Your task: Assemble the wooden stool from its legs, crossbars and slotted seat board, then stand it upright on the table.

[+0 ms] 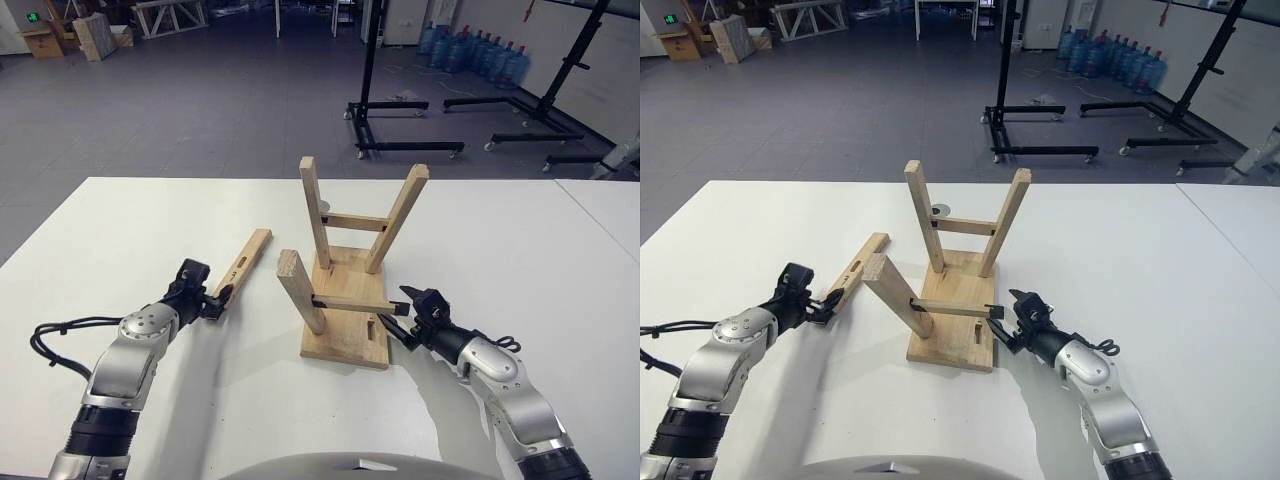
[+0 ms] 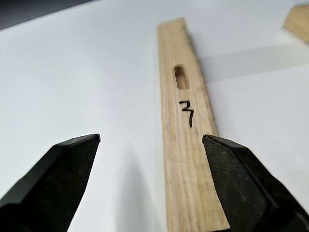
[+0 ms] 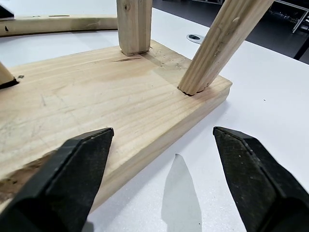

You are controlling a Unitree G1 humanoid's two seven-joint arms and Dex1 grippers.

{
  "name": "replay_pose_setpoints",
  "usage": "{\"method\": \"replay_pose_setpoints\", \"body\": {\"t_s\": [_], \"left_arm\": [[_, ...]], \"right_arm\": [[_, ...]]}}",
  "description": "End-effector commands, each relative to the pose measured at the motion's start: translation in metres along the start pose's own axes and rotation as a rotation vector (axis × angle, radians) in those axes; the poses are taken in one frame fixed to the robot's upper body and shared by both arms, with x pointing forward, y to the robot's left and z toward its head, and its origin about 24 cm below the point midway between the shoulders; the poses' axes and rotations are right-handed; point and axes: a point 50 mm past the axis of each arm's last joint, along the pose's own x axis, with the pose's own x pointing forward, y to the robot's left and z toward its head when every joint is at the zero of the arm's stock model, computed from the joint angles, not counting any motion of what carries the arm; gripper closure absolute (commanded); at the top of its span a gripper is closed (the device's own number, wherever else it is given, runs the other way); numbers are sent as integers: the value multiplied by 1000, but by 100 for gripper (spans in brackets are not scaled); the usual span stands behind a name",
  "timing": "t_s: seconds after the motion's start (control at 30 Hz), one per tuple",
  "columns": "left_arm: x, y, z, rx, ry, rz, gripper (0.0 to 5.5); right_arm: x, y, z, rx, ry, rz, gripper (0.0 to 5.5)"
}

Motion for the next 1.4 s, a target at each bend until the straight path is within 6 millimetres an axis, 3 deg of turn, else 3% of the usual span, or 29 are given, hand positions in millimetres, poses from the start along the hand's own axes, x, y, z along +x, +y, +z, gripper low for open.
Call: {"method": "replay_pose_setpoints", "body": {"t_s": [0.03, 0.2, 0.27, 0.4, 0.57, 0.67, 0.8, 0.97, 1.4], "left_arm": [[10, -10, -39, -17, 161, -56, 162], [11, -7, -45, -31, 158, -57, 162], [12, -3, -31, -44, 70, -24, 162], [13, 3, 16, -44, -142, 32, 162], [13, -3, 30, -22, -174, 23, 162], [16, -6, 24, -4, -117, 15, 162], [24, -17, -3, 8, 1, -107, 162], [28, -11, -18, -10, 92, -114, 162], [27, -18, -21, -49, 56, -119, 344]], "right_arm": [[4, -6, 8, -15, -7, 9, 169], [6, -5, 18, -26, -35, 31, 169], [6, -5, 19, -25, -37, 30, 169], [4, -4, 15, -16, -31, 18, 169], [5, -3, 12, -12, -20, 22, 169], [6, -2, 12, -12, -19, 27, 169], [8, -1, 12, -10, -18, 36, 169], [7, 2, 17, -5, -33, 69, 169], [7, -4, 18, -9, -45, 51, 169]]}}
